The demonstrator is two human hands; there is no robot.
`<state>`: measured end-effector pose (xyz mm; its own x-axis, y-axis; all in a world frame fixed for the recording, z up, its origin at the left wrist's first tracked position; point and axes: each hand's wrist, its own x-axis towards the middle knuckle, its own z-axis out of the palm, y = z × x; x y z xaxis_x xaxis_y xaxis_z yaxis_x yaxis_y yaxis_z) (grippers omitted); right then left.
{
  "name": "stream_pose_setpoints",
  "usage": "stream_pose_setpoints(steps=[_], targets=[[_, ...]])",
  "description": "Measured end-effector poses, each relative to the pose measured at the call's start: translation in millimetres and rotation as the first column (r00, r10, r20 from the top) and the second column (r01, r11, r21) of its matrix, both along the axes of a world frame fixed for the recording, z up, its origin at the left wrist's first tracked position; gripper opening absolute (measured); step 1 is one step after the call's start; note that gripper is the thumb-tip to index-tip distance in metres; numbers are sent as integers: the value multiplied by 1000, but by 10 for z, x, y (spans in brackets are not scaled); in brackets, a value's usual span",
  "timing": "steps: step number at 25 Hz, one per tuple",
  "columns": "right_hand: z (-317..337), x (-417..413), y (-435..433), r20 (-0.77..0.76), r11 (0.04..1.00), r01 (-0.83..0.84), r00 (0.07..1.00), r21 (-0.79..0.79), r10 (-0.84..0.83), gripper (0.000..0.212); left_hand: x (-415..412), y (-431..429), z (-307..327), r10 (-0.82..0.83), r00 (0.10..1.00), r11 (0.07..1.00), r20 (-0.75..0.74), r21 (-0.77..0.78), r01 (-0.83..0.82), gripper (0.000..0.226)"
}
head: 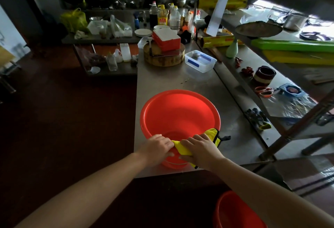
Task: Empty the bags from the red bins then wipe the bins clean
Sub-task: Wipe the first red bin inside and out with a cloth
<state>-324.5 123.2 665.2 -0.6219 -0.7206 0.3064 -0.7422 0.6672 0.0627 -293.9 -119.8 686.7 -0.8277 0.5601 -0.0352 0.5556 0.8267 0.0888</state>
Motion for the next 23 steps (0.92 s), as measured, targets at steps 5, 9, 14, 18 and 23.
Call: stream_pose_setpoints(steps=[5, 9, 14, 18, 23], targets=[[-10, -85, 238, -20, 998, -64, 998, 1, 64, 66, -54, -430, -50, -99, 987, 994, -127, 30, 103, 34], [-6, -275, 481, -21, 995, -93, 995, 30, 93, 67, -250, -808, 125, 91, 994, 992, -55, -81, -95, 37], [-30, -230, 165, -63, 998, -50, 997, 35, 52, 65, -139, -177, 226, -53, 995, 974, 82, -215, 70, 59], [-13, -128, -89, -54, 997, 60, 997, 49, -57, 65, -98, 63, 35, 107, 991, 992, 79, 62, -112, 44], [11, -207, 110, -5, 999, 1, 1000, 41, -1, 66, -153, -307, -63, -32, 994, 999, -105, 16, 34, 33]])
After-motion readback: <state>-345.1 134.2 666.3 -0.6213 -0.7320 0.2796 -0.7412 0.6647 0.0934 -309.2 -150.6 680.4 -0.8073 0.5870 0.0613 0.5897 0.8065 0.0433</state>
